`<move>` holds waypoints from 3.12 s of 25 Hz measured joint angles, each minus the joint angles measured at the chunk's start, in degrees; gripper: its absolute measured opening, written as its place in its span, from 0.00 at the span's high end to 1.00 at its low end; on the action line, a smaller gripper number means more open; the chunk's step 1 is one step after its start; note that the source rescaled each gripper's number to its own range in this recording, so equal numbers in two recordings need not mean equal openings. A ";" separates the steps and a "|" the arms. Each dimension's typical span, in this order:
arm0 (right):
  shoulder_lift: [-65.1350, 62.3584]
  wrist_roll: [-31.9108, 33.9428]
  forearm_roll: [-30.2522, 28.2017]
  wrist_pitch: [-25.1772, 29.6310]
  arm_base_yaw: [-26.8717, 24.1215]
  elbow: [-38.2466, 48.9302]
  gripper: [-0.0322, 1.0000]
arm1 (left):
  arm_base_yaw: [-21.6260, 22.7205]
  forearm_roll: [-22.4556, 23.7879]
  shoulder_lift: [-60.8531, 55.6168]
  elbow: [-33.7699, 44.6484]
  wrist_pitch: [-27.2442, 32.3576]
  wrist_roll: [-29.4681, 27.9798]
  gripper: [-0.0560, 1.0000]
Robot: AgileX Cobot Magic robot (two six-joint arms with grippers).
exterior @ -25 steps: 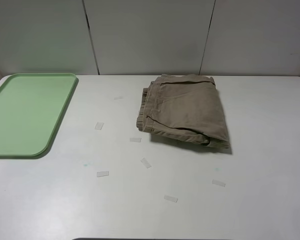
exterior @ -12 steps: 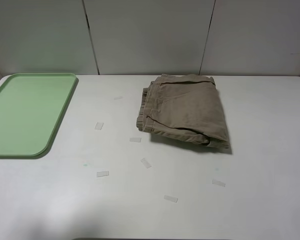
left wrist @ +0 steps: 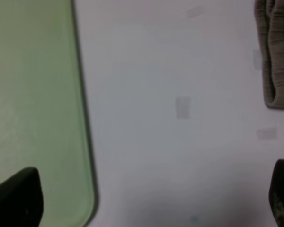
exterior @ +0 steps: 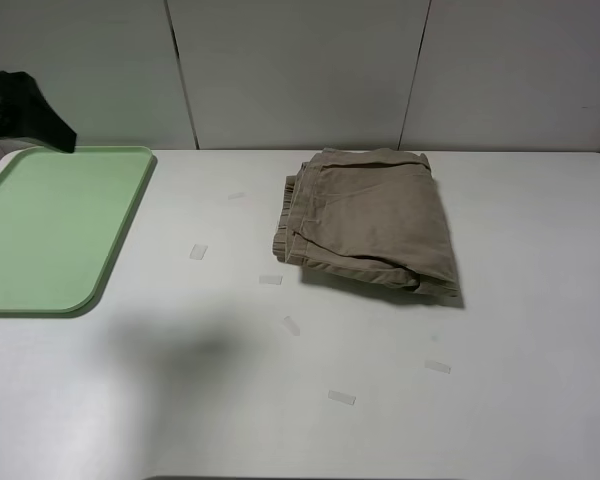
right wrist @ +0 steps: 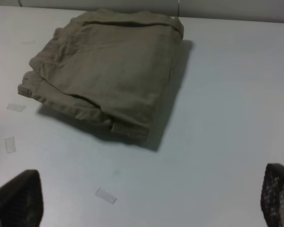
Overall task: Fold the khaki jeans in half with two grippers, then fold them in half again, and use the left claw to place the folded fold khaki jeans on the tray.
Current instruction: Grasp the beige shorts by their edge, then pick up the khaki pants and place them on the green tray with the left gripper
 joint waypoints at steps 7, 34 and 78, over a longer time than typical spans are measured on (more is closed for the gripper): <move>0.00 0.00 0.00 0.00 0.00 0.00 0.00 | -10.16 -0.89 16.28 -8.07 -5.04 0.76 0.05; 0.00 0.00 0.00 0.00 0.00 0.00 0.00 | -29.55 -3.84 56.55 -38.77 -13.16 -3.82 0.01; -0.11 0.00 0.59 0.00 0.00 0.00 0.00 | -29.35 -5.60 53.23 -39.46 -11.43 -3.94 0.79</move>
